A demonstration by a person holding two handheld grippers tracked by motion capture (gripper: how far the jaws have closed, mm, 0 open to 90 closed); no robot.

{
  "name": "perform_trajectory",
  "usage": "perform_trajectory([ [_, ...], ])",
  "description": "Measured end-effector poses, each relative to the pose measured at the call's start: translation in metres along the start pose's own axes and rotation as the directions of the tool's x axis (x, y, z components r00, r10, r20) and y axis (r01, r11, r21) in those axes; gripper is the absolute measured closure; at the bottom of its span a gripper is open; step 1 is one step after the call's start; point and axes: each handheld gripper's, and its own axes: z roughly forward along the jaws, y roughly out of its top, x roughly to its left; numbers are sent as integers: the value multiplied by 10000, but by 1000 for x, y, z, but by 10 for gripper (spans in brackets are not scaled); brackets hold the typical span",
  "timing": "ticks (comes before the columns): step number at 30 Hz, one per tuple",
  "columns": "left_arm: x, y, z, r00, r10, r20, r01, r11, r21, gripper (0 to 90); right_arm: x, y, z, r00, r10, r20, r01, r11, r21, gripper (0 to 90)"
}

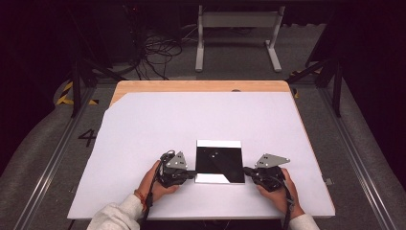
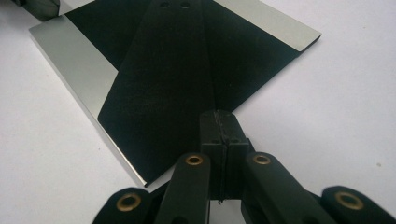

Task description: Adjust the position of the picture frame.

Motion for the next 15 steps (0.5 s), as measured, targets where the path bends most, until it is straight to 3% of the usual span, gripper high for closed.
perform_trajectory([
  [15, -1, -2, -1, 9999, 103, -10, -103, 9999, -40, 900, -2, 4, 5, 9998, 59, 199, -58, 10000, -16, 900],
])
